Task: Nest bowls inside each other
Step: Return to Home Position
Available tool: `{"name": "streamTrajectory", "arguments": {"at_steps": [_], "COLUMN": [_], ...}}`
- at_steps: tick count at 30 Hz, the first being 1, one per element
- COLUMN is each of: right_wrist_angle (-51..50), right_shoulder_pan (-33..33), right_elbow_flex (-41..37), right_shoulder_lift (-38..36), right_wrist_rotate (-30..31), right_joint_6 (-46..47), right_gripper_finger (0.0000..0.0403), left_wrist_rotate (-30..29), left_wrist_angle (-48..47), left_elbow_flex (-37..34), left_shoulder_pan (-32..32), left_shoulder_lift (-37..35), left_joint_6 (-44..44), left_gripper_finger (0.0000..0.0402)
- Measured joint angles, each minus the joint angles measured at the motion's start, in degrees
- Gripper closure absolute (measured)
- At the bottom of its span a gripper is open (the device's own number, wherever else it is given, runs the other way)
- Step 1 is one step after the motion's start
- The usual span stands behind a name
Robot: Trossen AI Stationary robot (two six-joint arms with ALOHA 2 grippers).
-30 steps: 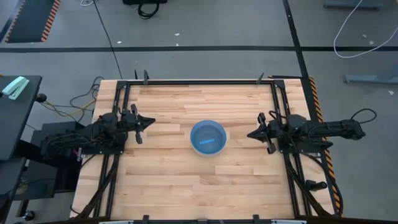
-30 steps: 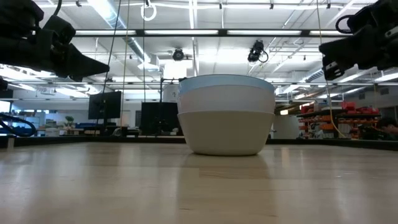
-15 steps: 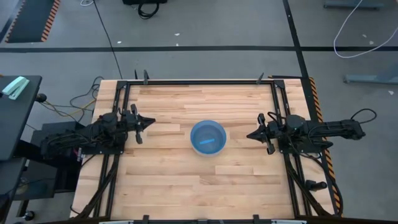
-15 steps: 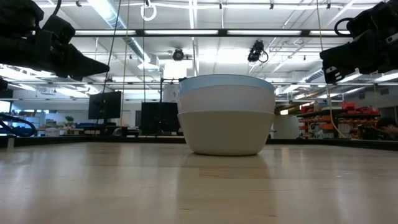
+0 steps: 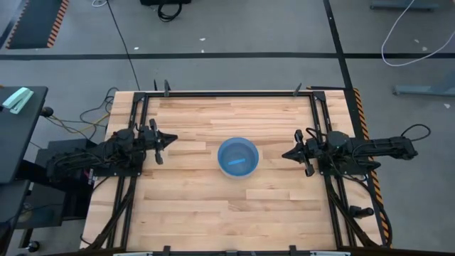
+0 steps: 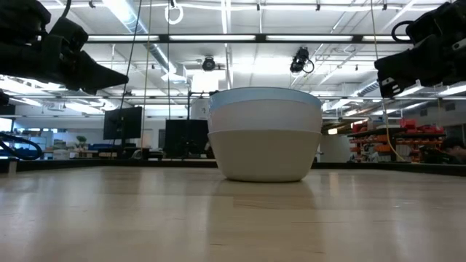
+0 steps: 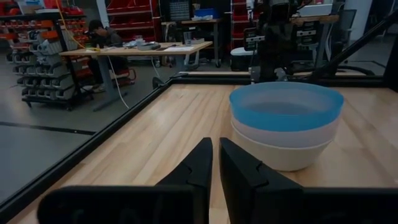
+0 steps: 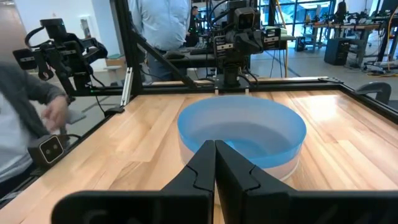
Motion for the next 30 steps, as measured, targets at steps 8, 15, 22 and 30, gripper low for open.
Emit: {"name": "streamTrajectory", "arguments": {"at_steps": [8, 15, 22, 30], "right_wrist_angle": [0.02, 0.02, 0.02, 0.02], "right_shoulder_pan": [0.00, 0.00, 0.00, 0.00], "right_elbow_flex": [0.00, 0.00, 0.00, 0.00], "right_shoulder_lift": [0.00, 0.00, 0.00, 0.00], "right_wrist_rotate": [0.00, 0.00, 0.00, 0.00], "right_joint_6": [0.02, 0.02, 0.02, 0.02], "right_gripper_finger": [0.0388, 0.0388, 0.0388, 0.0388], "left_wrist_rotate": [0.06, 0.08, 0.08, 0.10], "left_wrist_angle": [0.20, 0.28, 0.31, 0.33], "left_elbow_flex": [0.00, 0.00, 0.00, 0.00], "left_shoulder_pan": [0.00, 0.00, 0.00, 0.00], "left_shoulder_lift": [0.00, 0.00, 0.00, 0.00], "left_joint_6": [-0.02, -0.04, -0.04, -0.04], "left_gripper_finger": [0.0374, 0.0371, 0.0363, 0.0373]}}
